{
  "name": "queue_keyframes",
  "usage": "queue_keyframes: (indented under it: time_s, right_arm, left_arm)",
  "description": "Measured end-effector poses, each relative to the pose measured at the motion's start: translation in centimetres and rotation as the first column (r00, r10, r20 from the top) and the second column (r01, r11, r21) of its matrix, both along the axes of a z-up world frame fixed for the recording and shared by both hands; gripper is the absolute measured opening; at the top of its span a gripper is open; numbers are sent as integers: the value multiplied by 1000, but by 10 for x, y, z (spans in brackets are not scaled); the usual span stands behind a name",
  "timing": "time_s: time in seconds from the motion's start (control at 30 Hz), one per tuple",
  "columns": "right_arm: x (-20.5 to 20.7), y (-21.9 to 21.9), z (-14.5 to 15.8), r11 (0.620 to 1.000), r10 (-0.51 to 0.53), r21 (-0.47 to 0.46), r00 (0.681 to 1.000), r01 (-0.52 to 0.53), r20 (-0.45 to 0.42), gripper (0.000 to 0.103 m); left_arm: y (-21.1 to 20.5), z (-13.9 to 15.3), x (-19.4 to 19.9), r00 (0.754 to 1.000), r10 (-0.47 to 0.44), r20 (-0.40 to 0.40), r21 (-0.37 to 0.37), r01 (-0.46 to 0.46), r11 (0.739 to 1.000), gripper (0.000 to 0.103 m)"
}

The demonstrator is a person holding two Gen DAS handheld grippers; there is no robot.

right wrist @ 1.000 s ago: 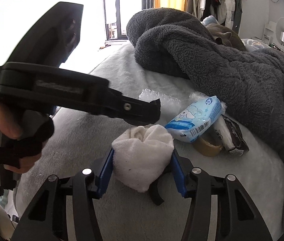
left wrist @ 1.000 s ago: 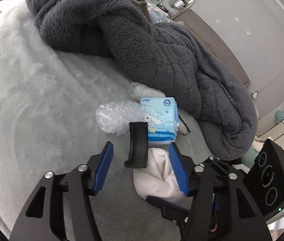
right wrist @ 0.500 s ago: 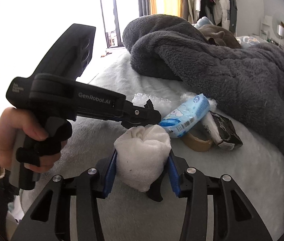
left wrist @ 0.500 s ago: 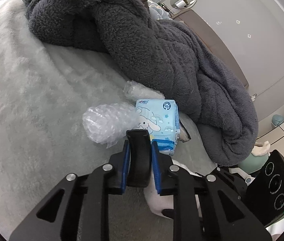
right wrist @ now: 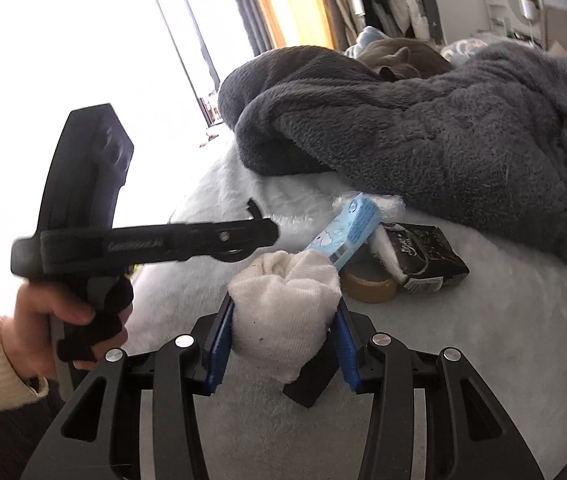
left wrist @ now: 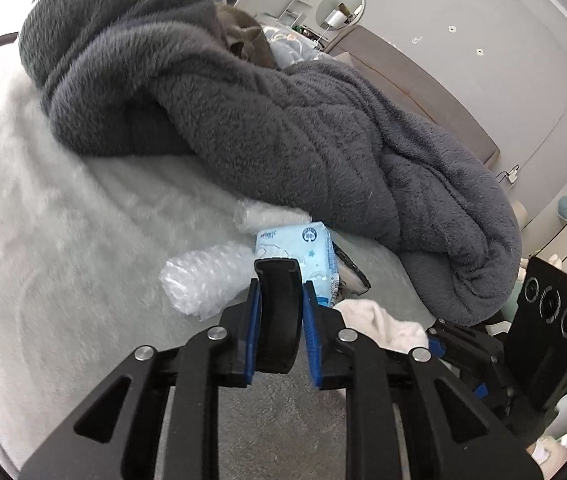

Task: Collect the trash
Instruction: 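Grasp the black plastic piece with the left tool while the right tool grasps the white sock, then carry both items over the teal bin and open both tools to drop them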

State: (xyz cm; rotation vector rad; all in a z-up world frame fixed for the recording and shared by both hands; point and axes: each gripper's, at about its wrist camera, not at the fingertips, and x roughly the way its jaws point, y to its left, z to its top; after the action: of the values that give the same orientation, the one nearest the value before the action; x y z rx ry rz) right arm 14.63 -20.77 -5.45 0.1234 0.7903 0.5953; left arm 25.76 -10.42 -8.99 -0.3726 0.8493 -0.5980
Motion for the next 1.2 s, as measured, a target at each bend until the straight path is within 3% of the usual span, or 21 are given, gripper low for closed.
queue_keyframes:
  time_s: [0.4,0.83,1.2]
  right_arm:
    - [21,-24,-6,963,-67,249,987,102,-146,46]
    - [34,9,16,963,-68,253,992,93,-103,46]
    - [40,63,20,979,-16,202,995,35,-98,46]
  left_arm:
    - [16,9,-9,999,8,39,54,-10,999,22]
    - [39,19,-28,994,-14,105,207,-8,978,22]
    - [83,20,-40,996,21,91,274,-45,961,22]
